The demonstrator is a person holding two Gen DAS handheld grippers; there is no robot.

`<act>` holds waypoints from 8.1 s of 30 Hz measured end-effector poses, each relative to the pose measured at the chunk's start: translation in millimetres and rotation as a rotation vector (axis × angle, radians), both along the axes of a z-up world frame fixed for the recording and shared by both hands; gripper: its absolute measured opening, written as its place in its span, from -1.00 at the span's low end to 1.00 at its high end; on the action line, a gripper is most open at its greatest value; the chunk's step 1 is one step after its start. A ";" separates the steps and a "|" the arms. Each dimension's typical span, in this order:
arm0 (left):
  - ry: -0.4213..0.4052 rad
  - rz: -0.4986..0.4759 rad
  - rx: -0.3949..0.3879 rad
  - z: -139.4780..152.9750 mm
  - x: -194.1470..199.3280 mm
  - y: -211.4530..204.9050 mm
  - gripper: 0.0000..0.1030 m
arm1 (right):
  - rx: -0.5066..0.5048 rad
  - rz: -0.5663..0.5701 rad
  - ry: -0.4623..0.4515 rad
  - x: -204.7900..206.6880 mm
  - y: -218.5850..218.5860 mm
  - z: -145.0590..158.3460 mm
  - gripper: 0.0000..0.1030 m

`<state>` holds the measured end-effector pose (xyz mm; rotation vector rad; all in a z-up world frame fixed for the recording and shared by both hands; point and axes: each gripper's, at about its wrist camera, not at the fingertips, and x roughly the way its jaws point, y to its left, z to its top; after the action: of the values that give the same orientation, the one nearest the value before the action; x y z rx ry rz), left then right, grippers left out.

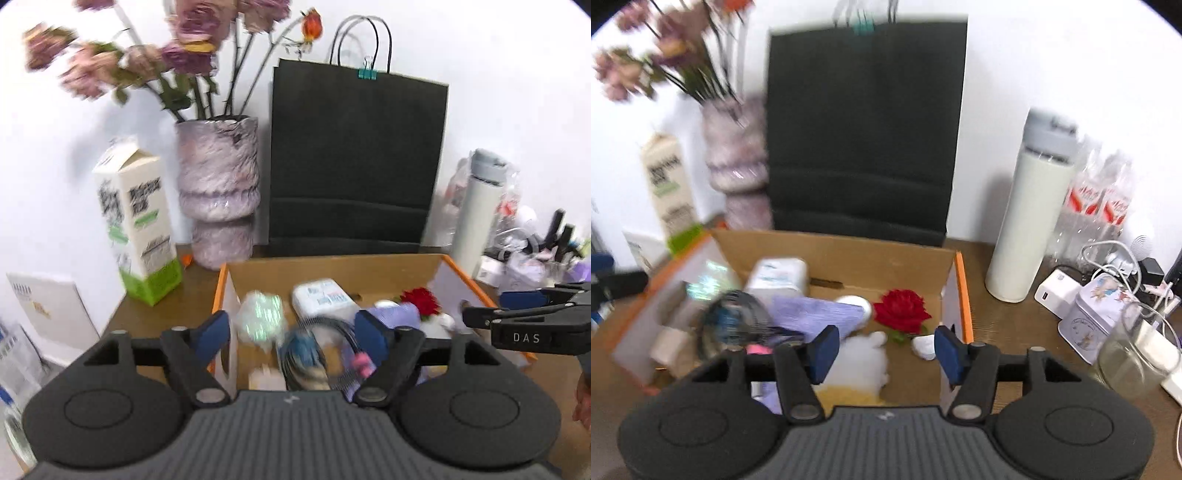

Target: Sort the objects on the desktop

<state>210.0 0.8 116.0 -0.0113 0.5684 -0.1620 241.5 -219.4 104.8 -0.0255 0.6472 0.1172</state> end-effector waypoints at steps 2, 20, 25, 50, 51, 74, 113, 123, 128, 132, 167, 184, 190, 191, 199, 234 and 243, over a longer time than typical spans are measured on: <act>-0.012 -0.017 -0.031 -5.2 -29.6 4.9 0.69 | 0.054 0.028 -0.037 -36.7 2.1 0.9 0.29; 0.088 0.019 0.075 -107.3 -247.6 6.3 0.96 | 0.134 0.033 0.005 -274.9 7.9 -98.9 0.57; 0.105 0.062 0.083 -113.2 -247.2 6.0 0.97 | 0.121 0.051 0.000 -283.1 13.6 -99.6 0.59; 0.100 0.025 0.058 -107.7 -233.8 2.1 1.00 | 0.141 0.080 0.032 -270.1 7.6 -96.3 0.57; 0.085 0.025 0.047 -102.5 -227.7 3.4 1.00 | 0.130 0.077 0.025 -265.1 6.2 -93.1 0.56; 0.097 0.008 0.072 -113.7 -28.7 -36.8 -0.38 | 0.065 -0.020 -0.017 -139.0 -16.8 -97.9 0.34; -0.061 -0.033 -0.139 -7.1 -116.4 -1.8 -0.39 | 0.298 0.067 -0.211 -169.5 -37.7 11.1 0.21; 0.245 -0.001 -0.093 -34.2 75.7 -35.7 -0.38 | 0.210 -0.072 0.071 63.4 -36.1 -22.7 0.21; 0.301 0.021 -0.067 -48.4 101.0 -35.0 0.06 | 0.209 -0.116 0.251 113.9 -36.3 -54.5 0.27; 0.232 -0.018 -0.038 -36.5 83.7 -30.2 0.32 | 0.175 -0.119 0.210 100.7 -34.7 -39.3 0.29; 0.115 0.025 0.031 -115.9 -232.4 -17.5 1.00 | 0.114 0.055 -0.015 -271.4 -16.9 -102.2 0.66; 0.083 -0.016 0.004 -96.7 -196.8 -30.8 0.96 | 0.041 -0.030 -0.052 -242.1 -34.6 -88.5 0.63; 0.066 -0.090 -0.031 -88.2 -124.6 -56.3 0.72 | 0.047 -0.088 -0.027 -200.9 -55.9 -88.6 0.35; 0.082 -0.100 -0.033 -89.6 -108.4 -60.9 0.65 | 0.062 -0.093 -0.011 -194.6 -59.1 -90.7 0.20; 0.135 -0.052 -0.067 -101.5 -37.4 -67.9 0.37 | 0.077 -0.068 0.042 -151.2 -53.0 -100.2 0.01; -0.128 -0.068 -0.187 1.6 -153.7 -4.0 -0.59 | 0.194 0.064 -0.421 -232.3 -31.2 42.9 -0.98; 0.019 -0.003 -0.156 13.1 6.8 -7.6 -0.62 | 0.160 0.104 -0.306 -59.0 10.7 53.7 -0.98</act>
<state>216.8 -6.8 129.1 -0.1634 0.5733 -0.2094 182.5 -208.7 158.5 0.0760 0.3289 0.2601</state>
